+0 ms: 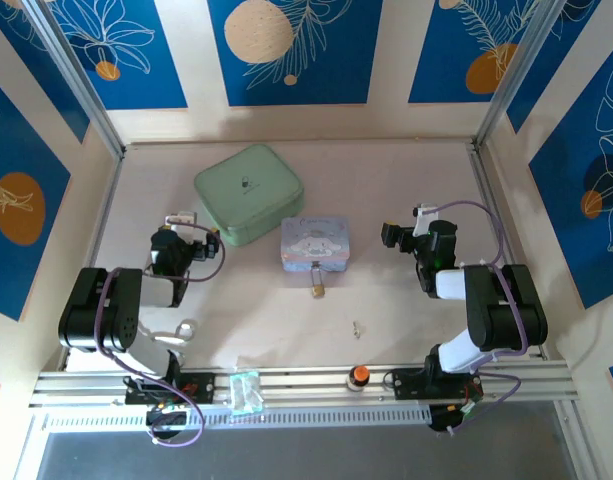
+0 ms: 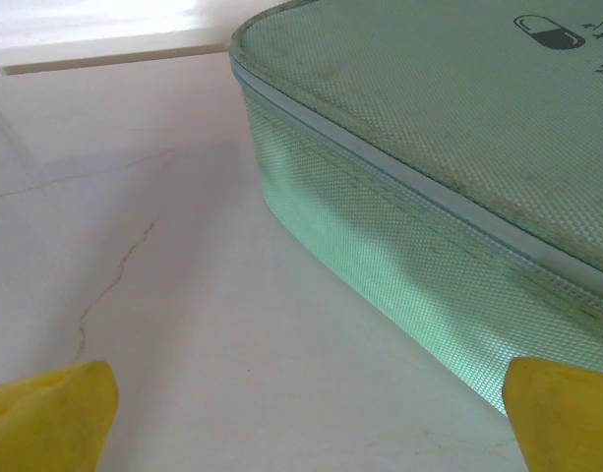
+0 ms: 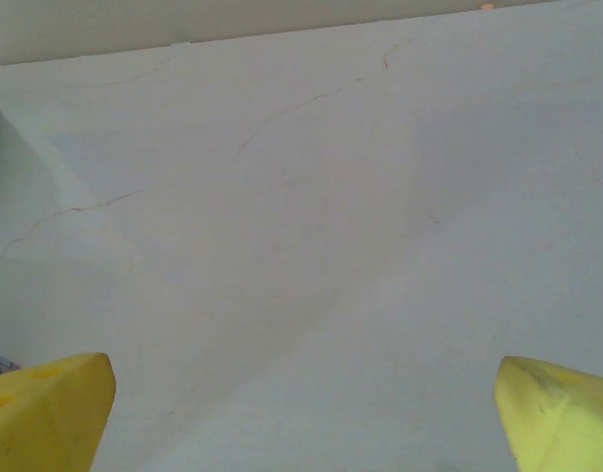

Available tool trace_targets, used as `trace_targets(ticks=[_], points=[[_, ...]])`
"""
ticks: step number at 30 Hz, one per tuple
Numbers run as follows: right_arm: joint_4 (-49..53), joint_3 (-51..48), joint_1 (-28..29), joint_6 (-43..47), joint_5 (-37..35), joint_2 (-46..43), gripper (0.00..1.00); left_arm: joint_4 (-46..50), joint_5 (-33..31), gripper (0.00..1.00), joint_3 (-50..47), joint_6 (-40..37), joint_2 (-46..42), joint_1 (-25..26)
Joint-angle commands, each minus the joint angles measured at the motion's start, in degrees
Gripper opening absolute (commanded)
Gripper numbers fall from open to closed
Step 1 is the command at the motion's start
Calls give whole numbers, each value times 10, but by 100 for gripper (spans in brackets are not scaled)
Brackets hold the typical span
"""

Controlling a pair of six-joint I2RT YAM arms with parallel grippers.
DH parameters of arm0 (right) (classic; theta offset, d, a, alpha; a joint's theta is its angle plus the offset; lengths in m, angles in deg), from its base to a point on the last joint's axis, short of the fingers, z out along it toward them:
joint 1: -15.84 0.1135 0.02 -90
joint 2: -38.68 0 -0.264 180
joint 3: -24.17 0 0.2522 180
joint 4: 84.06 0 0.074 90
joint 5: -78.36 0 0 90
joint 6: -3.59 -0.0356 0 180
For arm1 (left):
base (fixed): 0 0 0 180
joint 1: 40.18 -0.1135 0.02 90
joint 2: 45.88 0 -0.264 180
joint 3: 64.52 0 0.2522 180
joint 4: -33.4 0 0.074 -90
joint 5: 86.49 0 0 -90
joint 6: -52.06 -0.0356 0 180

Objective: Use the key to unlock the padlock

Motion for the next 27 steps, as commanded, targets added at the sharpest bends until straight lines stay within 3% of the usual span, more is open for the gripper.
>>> trace_targets(ticks=[1,27], points=[[-4,10,-3,12,10,-2,99,-7,13,100,7,-6,2,2],[-4,10,-3,12,11,-2,99,-11,12,100,5,-5,1,2]])
